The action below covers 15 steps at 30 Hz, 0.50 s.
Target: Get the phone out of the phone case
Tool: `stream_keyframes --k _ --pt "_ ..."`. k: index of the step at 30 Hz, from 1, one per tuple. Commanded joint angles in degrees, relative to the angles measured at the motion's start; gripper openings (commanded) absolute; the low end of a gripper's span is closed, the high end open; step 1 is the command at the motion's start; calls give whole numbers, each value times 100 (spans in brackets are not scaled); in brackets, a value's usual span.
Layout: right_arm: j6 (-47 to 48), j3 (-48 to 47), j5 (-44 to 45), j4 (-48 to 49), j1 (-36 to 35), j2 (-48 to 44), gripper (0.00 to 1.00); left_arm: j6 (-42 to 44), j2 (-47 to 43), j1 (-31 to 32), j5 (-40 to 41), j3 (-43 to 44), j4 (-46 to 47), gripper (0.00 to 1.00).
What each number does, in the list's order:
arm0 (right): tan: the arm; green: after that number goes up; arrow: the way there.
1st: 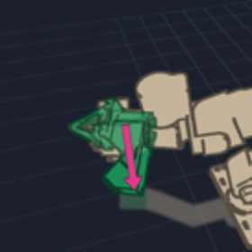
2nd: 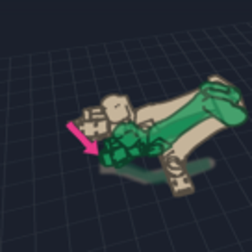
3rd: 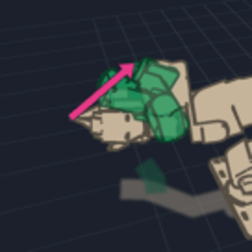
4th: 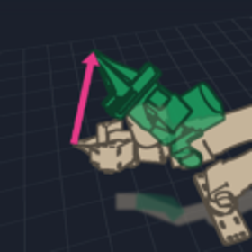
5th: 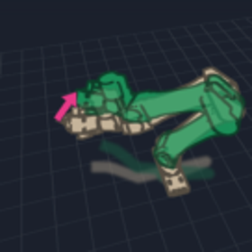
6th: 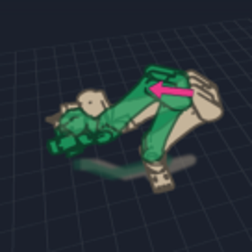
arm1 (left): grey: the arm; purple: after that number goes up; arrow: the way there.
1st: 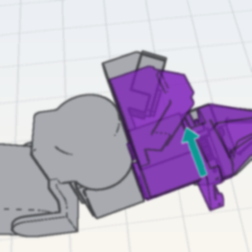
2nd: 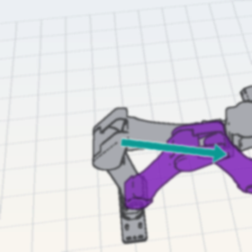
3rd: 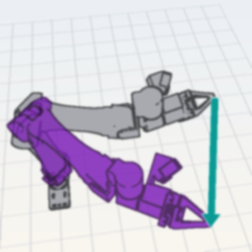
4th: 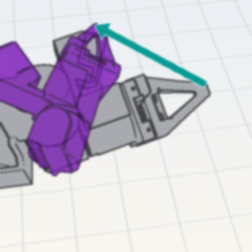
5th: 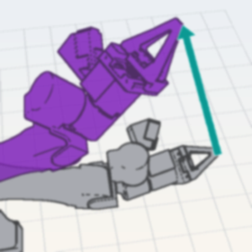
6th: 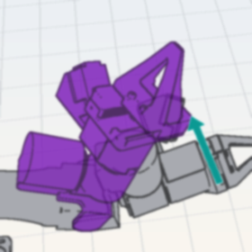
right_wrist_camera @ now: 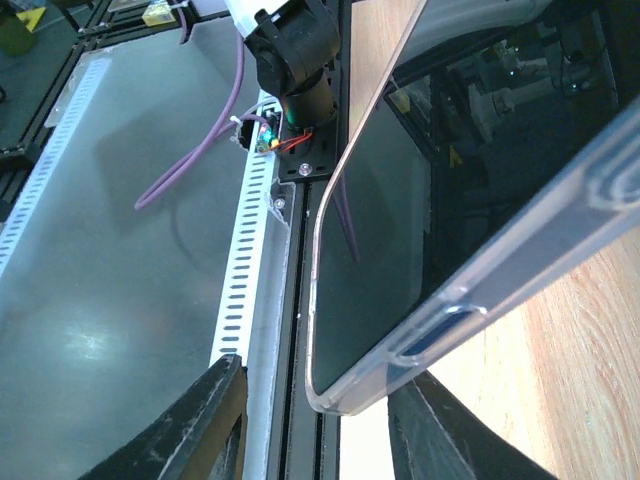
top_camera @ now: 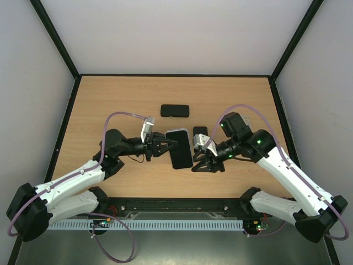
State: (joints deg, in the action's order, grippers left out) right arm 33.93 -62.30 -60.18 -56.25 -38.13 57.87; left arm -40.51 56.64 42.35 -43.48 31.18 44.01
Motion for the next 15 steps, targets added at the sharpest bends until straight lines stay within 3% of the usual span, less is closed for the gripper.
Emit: stream_keyframes --k 1,15 --pt "73 57 63 140 -72 -132 38 -53 -44 -34 -60 244 402 3" --pt "126 244 257 493 -81 -415 23 -1150 173 -25 -232 217 1181 3"
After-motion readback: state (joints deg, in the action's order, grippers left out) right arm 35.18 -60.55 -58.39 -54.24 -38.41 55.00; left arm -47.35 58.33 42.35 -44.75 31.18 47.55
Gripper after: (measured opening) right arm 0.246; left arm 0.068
